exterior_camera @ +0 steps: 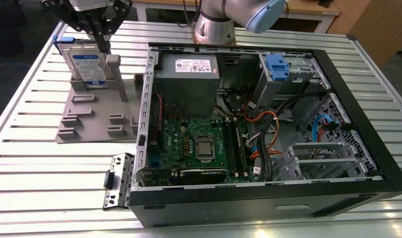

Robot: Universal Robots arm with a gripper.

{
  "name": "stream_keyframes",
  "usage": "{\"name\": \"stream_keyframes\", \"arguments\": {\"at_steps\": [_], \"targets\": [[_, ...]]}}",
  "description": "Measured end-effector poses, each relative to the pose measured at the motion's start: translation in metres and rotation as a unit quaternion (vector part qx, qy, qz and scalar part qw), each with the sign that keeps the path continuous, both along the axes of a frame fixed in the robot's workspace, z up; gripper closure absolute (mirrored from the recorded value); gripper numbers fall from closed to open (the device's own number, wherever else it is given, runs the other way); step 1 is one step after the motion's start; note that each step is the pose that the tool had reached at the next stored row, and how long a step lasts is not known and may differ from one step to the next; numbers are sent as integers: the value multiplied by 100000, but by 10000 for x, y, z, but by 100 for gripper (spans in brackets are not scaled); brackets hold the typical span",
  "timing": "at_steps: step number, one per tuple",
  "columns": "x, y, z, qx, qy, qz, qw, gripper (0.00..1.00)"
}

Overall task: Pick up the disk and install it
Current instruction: 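Reach for the disk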

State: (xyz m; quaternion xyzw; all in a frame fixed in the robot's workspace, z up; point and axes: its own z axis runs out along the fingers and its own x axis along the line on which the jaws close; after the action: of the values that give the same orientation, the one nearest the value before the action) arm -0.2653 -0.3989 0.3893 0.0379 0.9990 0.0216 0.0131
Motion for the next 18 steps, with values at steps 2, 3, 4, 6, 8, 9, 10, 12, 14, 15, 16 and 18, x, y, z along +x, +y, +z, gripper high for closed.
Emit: {"name": "stream_keyframes", "arguments": {"at_steps": [2,3,4,6,8,9,10,12,14,15,16,18], "targets": [[-20,0,-1,4,-2,0,100000,90],[-30,0,-1,3,0,1,100000,90],[-40,0,-1,0,2,0,100000,90],[-59,0,-1,3,2,2,100000,90],[-79,0,-2,1,0,2,100000,90],[-89,0,-2,1,1,5,100000,90],[-98,0,-2,0,2,3,100000,90],[-117,0,-3,-1,1,3,100000,90],[-136,0,-4,2,-2,1,100000,90],[-145,0,-3,0,1,4,100000,90],[-155,0,-4,2,1,4,100000,90],[-175,0,-4,3,-2,3,100000,90]]}}
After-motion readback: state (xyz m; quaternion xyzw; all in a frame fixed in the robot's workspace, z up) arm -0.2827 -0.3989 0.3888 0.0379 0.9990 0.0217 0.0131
